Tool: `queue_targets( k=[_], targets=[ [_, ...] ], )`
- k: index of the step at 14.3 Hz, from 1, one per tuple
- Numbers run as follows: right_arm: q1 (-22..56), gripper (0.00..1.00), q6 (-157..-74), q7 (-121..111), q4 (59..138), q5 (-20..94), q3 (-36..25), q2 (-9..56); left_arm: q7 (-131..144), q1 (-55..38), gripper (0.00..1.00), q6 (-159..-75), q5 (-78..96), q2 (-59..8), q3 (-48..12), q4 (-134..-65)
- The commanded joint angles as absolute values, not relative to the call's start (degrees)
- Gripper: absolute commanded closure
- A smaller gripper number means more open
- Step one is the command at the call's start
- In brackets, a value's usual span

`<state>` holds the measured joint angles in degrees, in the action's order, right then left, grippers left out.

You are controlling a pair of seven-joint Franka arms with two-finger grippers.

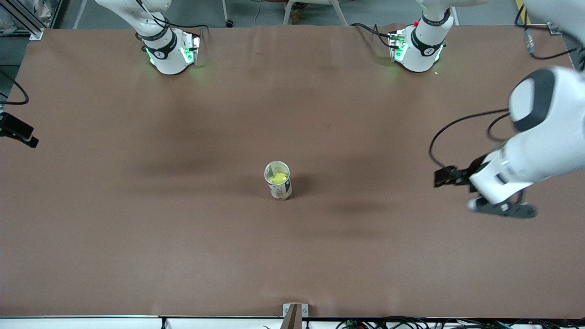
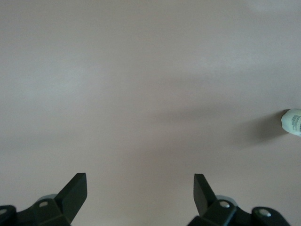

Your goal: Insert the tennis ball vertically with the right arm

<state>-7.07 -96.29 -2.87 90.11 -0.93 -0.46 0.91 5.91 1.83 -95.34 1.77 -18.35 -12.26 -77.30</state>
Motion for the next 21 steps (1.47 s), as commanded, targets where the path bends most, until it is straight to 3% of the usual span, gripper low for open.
queue_targets(
  k=[1, 6, 21],
  targets=[
    [-8.35, 0.00, -97.47, -2.64, 94.75, -0.44, 0.53, -2.81, 10.54, 2.11, 0.00, -94.14, -1.13, -4.43, -12.22, -88.47],
    [-8.35, 0.00, -96.95, -2.99, 94.83, -0.53, 0.44, -2.90, 10.89, -1.03, 0.00, -85.72, -3.43, 3.42, -8.36, -90.62],
    [-7.38, 0.00, -95.71, -3.16, 91.58, -0.35, 0.70, -1.76, 4.66, -1.15, 0.00, -83.41, -2.46, 3.78, -6.59, -88.41]
  ],
)
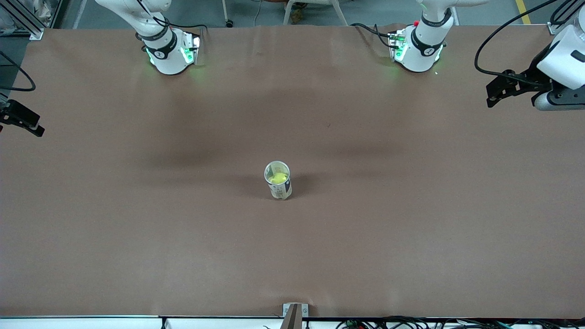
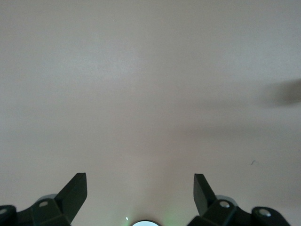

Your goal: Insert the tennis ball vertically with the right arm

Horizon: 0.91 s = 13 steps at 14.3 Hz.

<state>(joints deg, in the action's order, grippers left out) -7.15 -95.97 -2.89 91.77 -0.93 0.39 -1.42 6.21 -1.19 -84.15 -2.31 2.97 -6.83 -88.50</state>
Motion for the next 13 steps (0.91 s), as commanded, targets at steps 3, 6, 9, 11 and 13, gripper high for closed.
queue_targets(
  k=[3, 6, 9, 11, 13],
  targets=[
    [-5.20, 0.00, -95.80, -2.90, 91.49, -0.87, 0.27, -1.67, 1.94, 0.26, 0.00, -83.50, -2.20, 3.52, -6.68, -88.42],
    [-5.71, 0.00, -95.80, -2.90, 91.41, -0.70, 0.09, -1.58, 2.55, 0.17, 0.00, -83.50, -2.02, 3.34, -7.12, -88.16],
    [-5.71, 0.00, -95.71, -2.90, 91.41, -0.70, 0.18, -1.58, 1.58, 0.18, 0.00, -83.50, -2.11, 3.16, -7.12, -88.33],
    [-6.50, 0.00, -95.63, -2.99, 91.32, -0.62, 0.18, -1.58, 1.49, 0.44, 0.00, -83.50, -2.11, 3.16, -7.03, -88.16],
    [-7.12, 0.00, -95.54, -2.46, 91.41, -0.26, 0.18, -1.58, 1.50, 0.44, 0.00, -83.50, -2.29, 3.25, -6.77, -88.07]
  ],
)
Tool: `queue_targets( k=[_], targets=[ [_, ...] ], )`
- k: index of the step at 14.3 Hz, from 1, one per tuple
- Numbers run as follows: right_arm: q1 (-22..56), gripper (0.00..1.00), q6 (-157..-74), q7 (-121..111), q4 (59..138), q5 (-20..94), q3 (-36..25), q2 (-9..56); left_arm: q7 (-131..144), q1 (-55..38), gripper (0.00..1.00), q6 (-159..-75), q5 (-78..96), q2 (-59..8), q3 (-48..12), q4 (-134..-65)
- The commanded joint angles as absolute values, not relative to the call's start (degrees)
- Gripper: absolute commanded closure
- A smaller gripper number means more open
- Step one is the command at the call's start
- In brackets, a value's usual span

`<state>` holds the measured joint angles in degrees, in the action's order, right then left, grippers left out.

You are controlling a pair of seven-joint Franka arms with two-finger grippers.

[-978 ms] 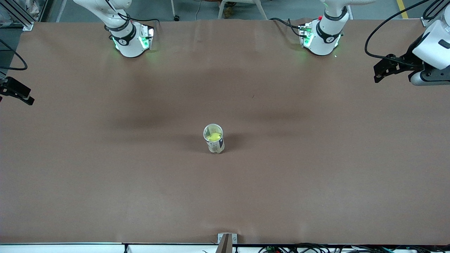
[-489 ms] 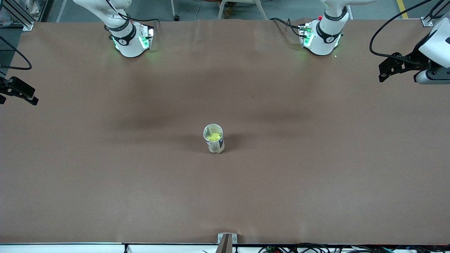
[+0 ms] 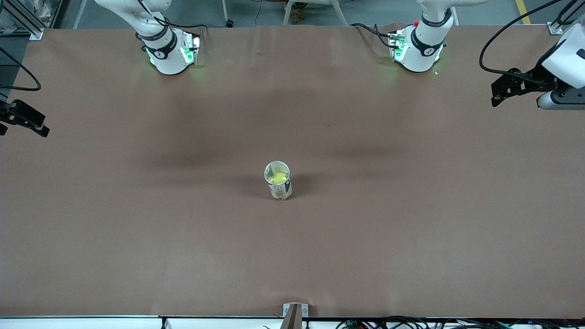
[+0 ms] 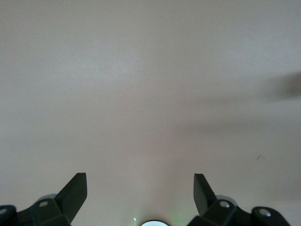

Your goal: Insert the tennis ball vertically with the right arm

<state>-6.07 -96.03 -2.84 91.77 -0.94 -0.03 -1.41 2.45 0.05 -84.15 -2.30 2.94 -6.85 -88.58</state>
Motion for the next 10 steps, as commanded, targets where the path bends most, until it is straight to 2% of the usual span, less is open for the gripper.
queue_targets(
  k=[1, 10],
  targets=[
    [-6.95, 0.00, -95.62, -2.37, 91.41, -0.26, 0.18, -1.58, 1.67, 0.44, 0.00, -83.50, -2.29, 3.16, -6.68, -88.07],
    [-7.12, 0.00, -95.80, -2.64, 91.67, -0.70, 0.26, -1.58, 0.97, 0.70, 0.00, -83.58, -2.72, 0.62, -5.72, -85.52]
  ],
)
